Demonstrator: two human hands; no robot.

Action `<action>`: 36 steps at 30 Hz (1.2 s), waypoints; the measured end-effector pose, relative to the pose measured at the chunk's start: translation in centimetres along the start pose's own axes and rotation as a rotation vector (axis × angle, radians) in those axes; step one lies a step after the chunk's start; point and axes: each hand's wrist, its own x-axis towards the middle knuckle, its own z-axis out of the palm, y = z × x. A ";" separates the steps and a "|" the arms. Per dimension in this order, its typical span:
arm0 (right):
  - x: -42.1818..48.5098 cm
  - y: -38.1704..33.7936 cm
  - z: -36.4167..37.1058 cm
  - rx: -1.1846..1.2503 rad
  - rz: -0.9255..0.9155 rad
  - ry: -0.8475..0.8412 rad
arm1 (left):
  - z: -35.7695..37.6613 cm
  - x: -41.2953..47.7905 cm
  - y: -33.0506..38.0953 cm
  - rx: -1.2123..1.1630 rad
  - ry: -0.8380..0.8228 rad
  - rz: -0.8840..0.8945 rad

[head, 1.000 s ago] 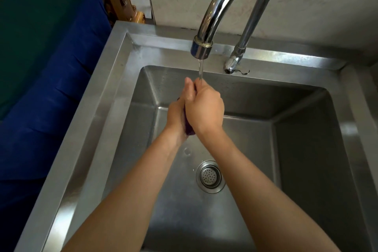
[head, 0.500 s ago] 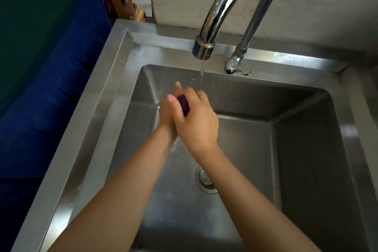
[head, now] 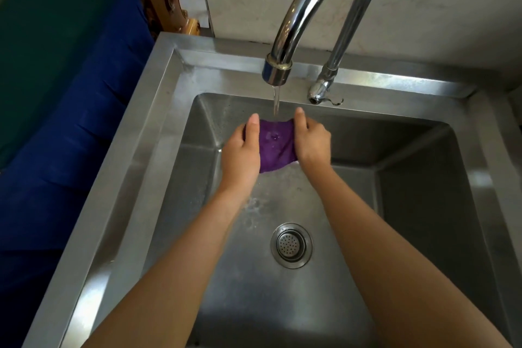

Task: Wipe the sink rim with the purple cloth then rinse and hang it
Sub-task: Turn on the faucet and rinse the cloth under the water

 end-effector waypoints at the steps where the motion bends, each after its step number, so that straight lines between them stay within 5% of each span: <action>1: 0.0 0.5 -0.4 0.022 0.037 -0.027 | -0.1 0.2 -0.1 -0.015 -0.025 -0.007; 5: -0.6 0.8 -2.6 0.320 0.123 -0.217 | -0.1 1.5 -1.7 -0.245 -0.149 -0.326; 9: -1.6 0.5 -4.5 0.432 -0.123 -0.467 | -1.3 1.6 -2.9 -0.497 -0.298 -0.592; 12: -1.6 0.0 -5.7 0.211 -0.379 -0.672 | -1.9 2.3 -2.8 -0.690 -0.442 -0.770; 15: -1.8 0.6 -6.0 -0.018 -0.565 -0.722 | -1.5 2.9 -1.4 -0.820 -0.328 -0.798; 17: -2.1 2.1 -5.6 0.102 -0.485 -0.665 | -0.9 3.2 -0.9 -0.806 -0.221 -0.758; 22: -3.3 4.2 -3.2 0.857 0.137 -0.637 | -0.1 2.5 -0.1 -0.966 -0.222 -0.655; 26: -2.8 3.2 -3.7 1.067 0.261 -0.668 | -1.3 2.7 0.2 -0.932 -0.315 -0.468; 31: -3.1 1.2 -2.8 0.343 0.054 -0.434 | -1.9 2.6 -0.5 -0.659 -0.382 -0.387; 33: -3.2 0.8 -2.4 0.192 -0.125 -0.312 | -2.2 2.8 -0.3 -0.514 -0.329 -0.347; 36: -3.7 -0.6 -3.2 0.065 -0.402 -0.191 | -2.6 3.3 0.5 -0.224 -0.479 -0.343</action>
